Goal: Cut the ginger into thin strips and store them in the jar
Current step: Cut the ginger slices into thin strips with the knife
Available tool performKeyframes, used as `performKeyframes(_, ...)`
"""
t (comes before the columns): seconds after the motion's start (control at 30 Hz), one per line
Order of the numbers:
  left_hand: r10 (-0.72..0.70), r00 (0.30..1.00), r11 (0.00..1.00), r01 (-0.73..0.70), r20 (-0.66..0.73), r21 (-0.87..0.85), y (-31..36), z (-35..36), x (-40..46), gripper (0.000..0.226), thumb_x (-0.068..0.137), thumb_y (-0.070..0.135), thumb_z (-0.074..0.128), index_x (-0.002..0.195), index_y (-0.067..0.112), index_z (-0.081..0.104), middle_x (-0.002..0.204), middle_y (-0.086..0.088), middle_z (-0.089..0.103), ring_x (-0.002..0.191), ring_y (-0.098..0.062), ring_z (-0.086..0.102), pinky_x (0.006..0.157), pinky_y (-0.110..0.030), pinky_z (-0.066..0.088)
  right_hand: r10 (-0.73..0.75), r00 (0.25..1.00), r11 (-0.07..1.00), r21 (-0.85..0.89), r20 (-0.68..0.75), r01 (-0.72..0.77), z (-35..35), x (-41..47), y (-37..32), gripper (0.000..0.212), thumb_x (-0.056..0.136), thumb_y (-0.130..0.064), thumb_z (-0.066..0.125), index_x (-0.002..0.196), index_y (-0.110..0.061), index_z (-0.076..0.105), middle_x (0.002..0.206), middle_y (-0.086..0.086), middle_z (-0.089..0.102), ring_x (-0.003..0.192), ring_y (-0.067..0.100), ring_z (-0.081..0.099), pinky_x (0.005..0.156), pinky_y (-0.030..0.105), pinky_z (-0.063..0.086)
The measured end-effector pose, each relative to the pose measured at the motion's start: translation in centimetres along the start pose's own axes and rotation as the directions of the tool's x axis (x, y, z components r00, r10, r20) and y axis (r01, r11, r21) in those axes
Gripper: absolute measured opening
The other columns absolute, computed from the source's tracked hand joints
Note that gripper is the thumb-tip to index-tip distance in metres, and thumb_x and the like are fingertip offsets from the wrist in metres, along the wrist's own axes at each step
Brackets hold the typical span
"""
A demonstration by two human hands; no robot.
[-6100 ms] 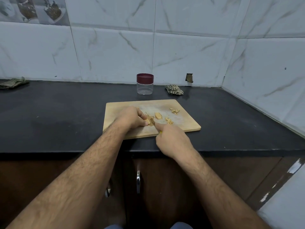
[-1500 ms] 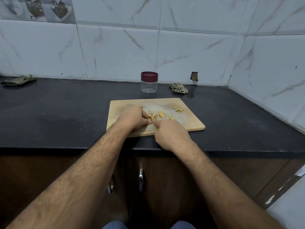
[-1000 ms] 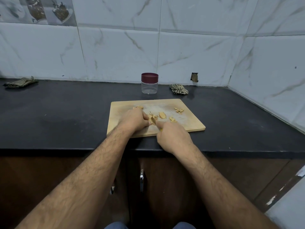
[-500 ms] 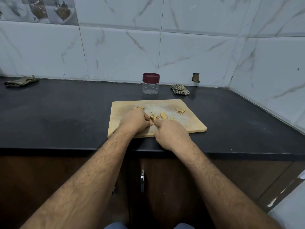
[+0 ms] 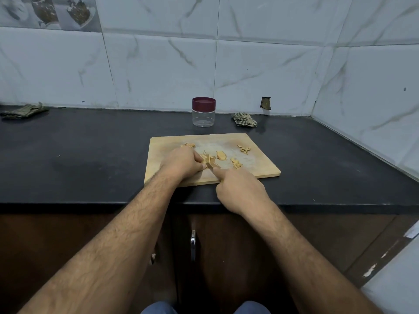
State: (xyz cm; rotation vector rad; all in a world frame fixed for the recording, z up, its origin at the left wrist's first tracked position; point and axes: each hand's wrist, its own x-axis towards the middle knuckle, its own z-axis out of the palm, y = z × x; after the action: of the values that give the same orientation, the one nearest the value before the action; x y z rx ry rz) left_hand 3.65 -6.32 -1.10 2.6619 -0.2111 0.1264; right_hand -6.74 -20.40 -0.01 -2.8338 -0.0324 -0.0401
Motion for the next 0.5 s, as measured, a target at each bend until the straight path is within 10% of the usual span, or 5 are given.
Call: performKeyframes(0.5, 0.004, 1.0, 1.0, -0.004, -0.017, 0.004, -0.06, 0.07, -0.18, 0.025, 0.087, 0.036, 0.067, 0.112, 0.036, 0.073, 0.131, 0.011, 0.063, 0.119, -0.013, 0.058, 0.096, -0.031, 0.048, 0.029, 0.999, 0.991, 0.129, -0.039, -0.024, -0.35, 0.68, -0.34, 0.058, 0.094, -0.015, 0.044, 0.149, -0.033, 0.04, 0.149, -0.002, 0.049, 0.133, 0.022, 0.046, 0.103, 0.038, 0.043)
